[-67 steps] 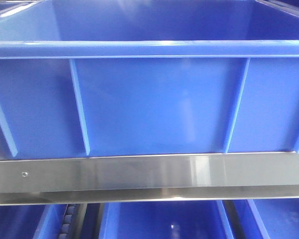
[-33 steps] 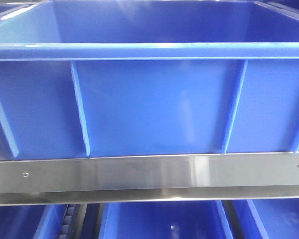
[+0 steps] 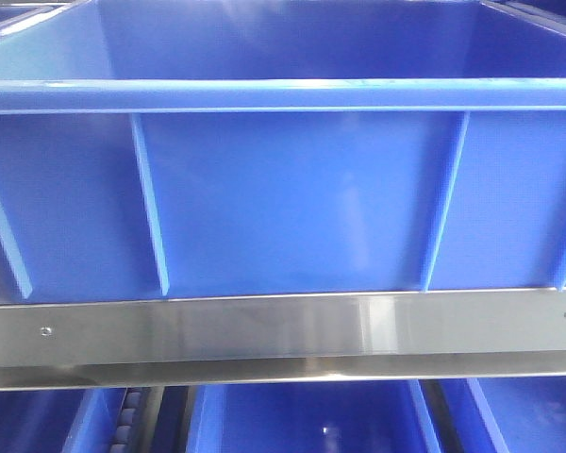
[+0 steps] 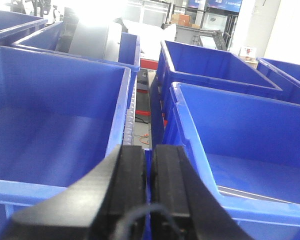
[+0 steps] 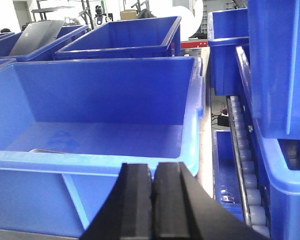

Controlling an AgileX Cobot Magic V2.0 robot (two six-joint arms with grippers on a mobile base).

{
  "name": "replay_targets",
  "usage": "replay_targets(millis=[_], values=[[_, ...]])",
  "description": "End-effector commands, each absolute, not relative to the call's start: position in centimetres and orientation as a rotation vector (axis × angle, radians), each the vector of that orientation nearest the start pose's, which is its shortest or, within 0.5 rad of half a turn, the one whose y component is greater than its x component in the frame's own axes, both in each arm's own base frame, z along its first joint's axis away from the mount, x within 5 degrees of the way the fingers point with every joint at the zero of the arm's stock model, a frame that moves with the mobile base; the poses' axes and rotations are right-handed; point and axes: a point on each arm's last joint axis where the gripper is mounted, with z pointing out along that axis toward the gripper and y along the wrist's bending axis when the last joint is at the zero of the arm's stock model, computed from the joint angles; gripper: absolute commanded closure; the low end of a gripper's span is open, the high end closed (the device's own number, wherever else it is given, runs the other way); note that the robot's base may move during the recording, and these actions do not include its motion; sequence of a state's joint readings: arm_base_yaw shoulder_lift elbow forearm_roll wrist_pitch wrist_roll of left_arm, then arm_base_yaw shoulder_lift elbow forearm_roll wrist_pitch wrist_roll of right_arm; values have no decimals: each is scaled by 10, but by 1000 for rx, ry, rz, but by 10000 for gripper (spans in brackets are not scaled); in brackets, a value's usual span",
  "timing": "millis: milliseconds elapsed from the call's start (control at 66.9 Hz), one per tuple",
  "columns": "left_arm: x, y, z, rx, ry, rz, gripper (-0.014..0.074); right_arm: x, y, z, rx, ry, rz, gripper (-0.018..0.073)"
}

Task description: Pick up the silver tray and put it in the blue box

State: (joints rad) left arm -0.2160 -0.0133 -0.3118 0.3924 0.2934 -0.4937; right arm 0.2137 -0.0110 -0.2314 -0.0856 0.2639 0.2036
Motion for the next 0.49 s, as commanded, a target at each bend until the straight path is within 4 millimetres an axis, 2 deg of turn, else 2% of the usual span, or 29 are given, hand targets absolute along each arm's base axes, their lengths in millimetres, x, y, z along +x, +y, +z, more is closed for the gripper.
replay_targets(millis=[0,269,479], values=[[21,3,308,7,1312,-216,582,31,5,285,-52,1372,260,509],[21,3,308,7,1312,-216,582,32,5,283,-53,1372,261,510],[21,3,308,7,1312,-216,582,41,5,261,-9,1370,208,510]])
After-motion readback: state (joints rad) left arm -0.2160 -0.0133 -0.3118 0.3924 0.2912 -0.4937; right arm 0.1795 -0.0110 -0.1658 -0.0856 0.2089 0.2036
